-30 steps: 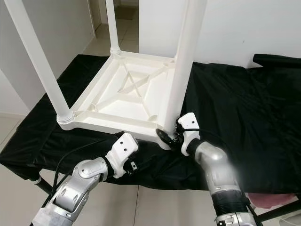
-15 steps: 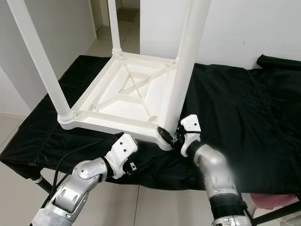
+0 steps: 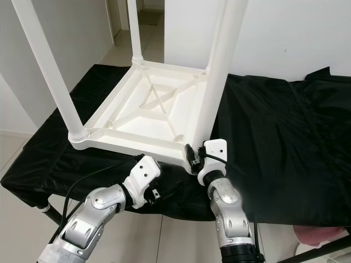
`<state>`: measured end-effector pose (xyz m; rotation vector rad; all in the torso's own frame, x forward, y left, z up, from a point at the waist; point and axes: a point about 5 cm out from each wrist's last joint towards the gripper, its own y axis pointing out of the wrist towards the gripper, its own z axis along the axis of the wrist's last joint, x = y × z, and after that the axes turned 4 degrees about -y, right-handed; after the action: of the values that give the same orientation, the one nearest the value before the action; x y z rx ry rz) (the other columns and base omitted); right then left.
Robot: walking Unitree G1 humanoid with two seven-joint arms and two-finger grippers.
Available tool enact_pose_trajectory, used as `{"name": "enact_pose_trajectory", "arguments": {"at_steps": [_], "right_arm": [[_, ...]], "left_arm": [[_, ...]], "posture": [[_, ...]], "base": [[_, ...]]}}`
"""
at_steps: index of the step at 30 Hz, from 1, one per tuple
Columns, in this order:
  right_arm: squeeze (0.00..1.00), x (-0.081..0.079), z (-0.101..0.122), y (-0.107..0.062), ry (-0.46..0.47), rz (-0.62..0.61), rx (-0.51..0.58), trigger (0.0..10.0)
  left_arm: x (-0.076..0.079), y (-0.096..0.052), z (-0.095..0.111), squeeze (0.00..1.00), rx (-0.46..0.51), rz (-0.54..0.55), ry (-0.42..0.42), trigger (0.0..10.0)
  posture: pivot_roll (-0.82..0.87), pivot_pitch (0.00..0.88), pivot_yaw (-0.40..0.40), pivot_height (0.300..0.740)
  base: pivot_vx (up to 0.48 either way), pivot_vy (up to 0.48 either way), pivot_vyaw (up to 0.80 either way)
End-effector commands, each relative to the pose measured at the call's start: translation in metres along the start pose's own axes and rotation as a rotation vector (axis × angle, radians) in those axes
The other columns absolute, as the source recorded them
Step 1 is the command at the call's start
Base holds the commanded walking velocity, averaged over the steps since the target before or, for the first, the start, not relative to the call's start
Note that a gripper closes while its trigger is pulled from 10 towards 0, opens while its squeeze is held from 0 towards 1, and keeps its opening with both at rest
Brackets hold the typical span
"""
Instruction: Building children table
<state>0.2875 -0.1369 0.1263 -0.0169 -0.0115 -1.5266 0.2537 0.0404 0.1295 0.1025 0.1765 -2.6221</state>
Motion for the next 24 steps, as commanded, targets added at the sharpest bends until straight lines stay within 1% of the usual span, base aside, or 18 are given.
{"name": "enact_pose_trajectory", "arguments": {"at_steps": [1, 3, 5, 6, 7, 8, 10, 11, 15, 16, 19, 22, 23, 24], "right_arm": [[0.0, 0.009, -0.02, -0.006, 0.019, -0.099, -0.112, 10.0], [0.0, 0.0, -0.02, -0.009, 0.052, -0.171, -0.116, 10.0], [0.0, 0.0, -0.02, -0.009, 0.052, -0.171, -0.116, 10.0], [0.0, -0.007, -0.02, -0.009, 0.063, -0.158, -0.115, 10.0], [0.0, -0.007, -0.02, -0.009, 0.063, -0.158, -0.115, 10.0], [0.0, -0.01, -0.019, -0.008, 0.073, -0.136, -0.096, 10.0], [0.0, -0.012, -0.016, -0.008, 0.079, -0.126, -0.079, 10.0], [0.0, -0.011, -0.014, -0.009, 0.064, -0.111, -0.063, 10.0], [0.0, -0.008, -0.011, -0.011, 0.077, -0.098, -0.041, 10.0], [1.0, -0.007, -0.008, -0.011, 0.082, -0.082, -0.022, 10.0], [1.0, -0.005, -0.006, -0.01, 0.076, -0.072, -0.006, 10.0], [1.0, 0.003, 0.002, -0.01, 0.064, -0.018, 0.033, 10.0], [0.57, 0.006, 0.003, -0.01, 0.06, 0.015, 0.044, 10.0], [0.0, 0.009, 0.004, -0.01, 0.056, 0.051, 0.051, 10.0]], "left_arm": [[-0.005, -0.001, -0.001, 0.0, -0.003, 0.065, 0.005, 10.0], [-0.006, 0.0, 0.0, 0.0, 0.003, 0.069, 0.007, 10.0], [-0.006, 0.0, 0.0, 0.0, 0.003, 0.069, 0.007, 10.0], [-0.006, 0.001, 0.001, 0.0, 0.008, 0.073, 0.004, 10.0], [-0.006, 0.001, 0.001, 0.0, 0.008, 0.073, 0.004, 10.0], [-0.006, 0.001, 0.001, 0.0, 0.01, 0.074, 0.002, 10.0], [-0.006, 0.001, 0.001, 0.0, 0.008, 0.076, 0.003, 10.0], [-0.006, 0.001, 0.0, 0.0, 0.0, 0.078, 0.01, 10.0], [-0.007, 0.001, 0.0, 0.0, -0.006, 0.084, 0.012, 10.0], [-0.007, 0.001, 0.0, 0.0, -0.007, 0.085, 0.012, 10.0], [-0.007, 0.001, 0.0, 0.0, -0.007, 0.085, 0.011, 10.0], [-0.006, 0.0, -0.001, 0.0, -0.01, 0.083, 0.011, 10.0], [-0.006, 0.0, 0.0, 0.0, -0.001, 0.081, 0.008, 10.0], [-0.006, 0.0, 0.001, 0.0, 0.006, 0.079, 0.002, 10.0]], "posture": [[-0.01, 0.026, 0.014, 0.74], [-0.01, 0.026, 0.014, 0.74], [-0.01, 0.026, 0.014, 0.74], [0.0, 0.022, 0.013, 0.74], [0.0, 0.022, 0.013, 0.74], [0.0, 0.022, 0.012, 0.74], [0.0, 0.022, 0.012, 0.74], [-0.01, 0.024, 0.014, 0.74], [0.0, 0.029, 0.013, 0.74], [0.0, 0.029, 0.013, 0.74], [0.0, 0.03, 0.013, 0.74], [0.0, 0.032, 0.013, 0.74], [0.0, 0.031, 0.014, 0.74], [0.0, 0.03, 0.013, 0.74]], "base": [[0.0, 0.0, 0.0], [0.0, 0.0, 0.0], [0.0, 0.0, 0.0], [0.0, 0.0, 0.0], [0.0, 0.0, 0.0], [0.0, 0.0, 0.0], [0.0, 0.0, 0.0], [0.0, 0.0, 0.0], [0.0, 0.0, 0.0], [0.0, 0.0, 0.0], [0.0, 0.0, 0.0], [0.0, 0.0, 0.0], [0.0, 0.0, 0.0], [0.0, 0.0, 0.0]]}}
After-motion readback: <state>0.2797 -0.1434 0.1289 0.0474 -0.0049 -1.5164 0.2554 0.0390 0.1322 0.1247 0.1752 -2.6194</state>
